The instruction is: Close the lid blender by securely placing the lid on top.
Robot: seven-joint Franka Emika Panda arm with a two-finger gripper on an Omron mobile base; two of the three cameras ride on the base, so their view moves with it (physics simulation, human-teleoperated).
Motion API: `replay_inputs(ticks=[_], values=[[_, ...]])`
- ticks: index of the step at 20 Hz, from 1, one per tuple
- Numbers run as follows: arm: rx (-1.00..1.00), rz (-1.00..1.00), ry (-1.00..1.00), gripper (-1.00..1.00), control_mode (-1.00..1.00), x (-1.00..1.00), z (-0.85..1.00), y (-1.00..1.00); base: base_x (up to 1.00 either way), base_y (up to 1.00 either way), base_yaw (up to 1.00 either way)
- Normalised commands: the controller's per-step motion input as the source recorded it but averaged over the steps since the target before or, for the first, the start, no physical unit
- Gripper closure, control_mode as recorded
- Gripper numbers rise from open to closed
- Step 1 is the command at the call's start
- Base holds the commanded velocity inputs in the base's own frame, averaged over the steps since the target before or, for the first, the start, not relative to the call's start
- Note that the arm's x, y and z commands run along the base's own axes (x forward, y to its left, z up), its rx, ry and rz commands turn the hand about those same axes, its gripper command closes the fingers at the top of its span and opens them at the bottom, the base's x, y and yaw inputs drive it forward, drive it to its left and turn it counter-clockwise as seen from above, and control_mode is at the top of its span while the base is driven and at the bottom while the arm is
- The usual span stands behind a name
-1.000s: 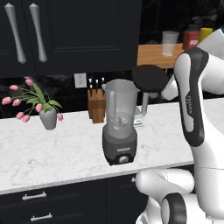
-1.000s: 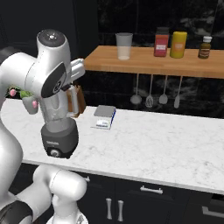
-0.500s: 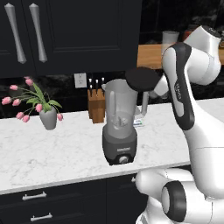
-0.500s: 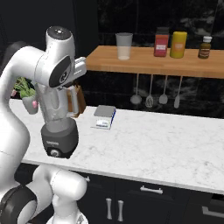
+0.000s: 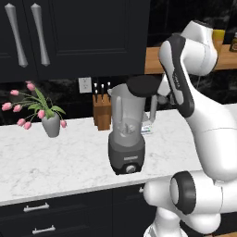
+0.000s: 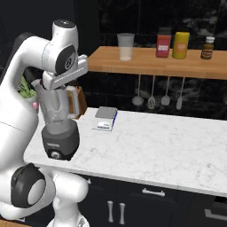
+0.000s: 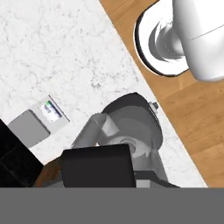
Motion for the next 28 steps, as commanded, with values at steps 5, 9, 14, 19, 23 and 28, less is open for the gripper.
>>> replay_inputs(ticks=[5,9,14,19,23,28], values=[[-0.01,0.15,0.01,1.0,-1.0,0.04,0.0,0.41,0.0,0.0,0.0],[0.0,0.15,0.0,1.0,-1.0,0.03,0.0,0.33,0.0,0.0,0.0],[0.0,0.1,0.0,1.0,-1.0,0.08,0.0,0.1,0.0,0.0,0.0],[0.0,0.07,-0.01,1.0,-1.0,0.22,0.0,0.0,0.0,0.0,0.0],[0.0,0.0,-0.03,1.0,-1.0,0.25,0.0,0.0,0.0,0.0,0.0],[0.0,0.0,0.0,1.0,-1.0,0.2,0.0,0.08,0.0,0.0,0.0]])
